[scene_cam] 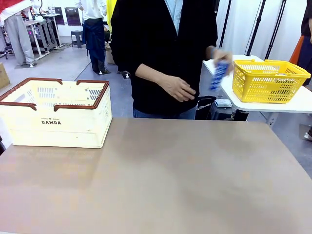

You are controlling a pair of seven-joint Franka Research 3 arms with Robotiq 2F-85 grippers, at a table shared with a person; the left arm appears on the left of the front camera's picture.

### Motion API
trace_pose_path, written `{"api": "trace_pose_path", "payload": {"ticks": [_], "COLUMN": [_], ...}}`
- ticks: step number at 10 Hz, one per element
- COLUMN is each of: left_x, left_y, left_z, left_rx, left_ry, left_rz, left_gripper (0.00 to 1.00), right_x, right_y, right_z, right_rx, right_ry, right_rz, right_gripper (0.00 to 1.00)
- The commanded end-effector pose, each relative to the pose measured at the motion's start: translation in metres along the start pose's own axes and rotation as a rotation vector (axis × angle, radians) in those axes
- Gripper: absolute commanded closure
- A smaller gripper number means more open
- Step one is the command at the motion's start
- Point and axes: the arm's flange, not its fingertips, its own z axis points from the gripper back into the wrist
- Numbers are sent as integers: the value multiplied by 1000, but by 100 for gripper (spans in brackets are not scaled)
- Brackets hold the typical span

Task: Place the drinks into the Shopping basket.
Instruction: Pick up one drink and place it into the Shopping basket.

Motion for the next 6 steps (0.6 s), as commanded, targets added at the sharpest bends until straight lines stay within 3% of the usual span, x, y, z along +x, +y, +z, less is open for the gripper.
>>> {"api": "trace_pose_path", "payload": {"ticks": [1, 6], "left_x": [2, 2], "left_y": [-1, -1], "left_z": [1, 1], "left_rx": [-24, -24], "left_ry": [-9, -9], "left_rz": [-6, -6], "left_gripper": [0, 0], "right_x": [3, 3], "right_y": [6, 6], "right_z": [2, 2], "right_rx": [13, 13], "right_ry": [-3, -3], "right_rz": [-22, -22], "right_gripper": [0, 0]}}
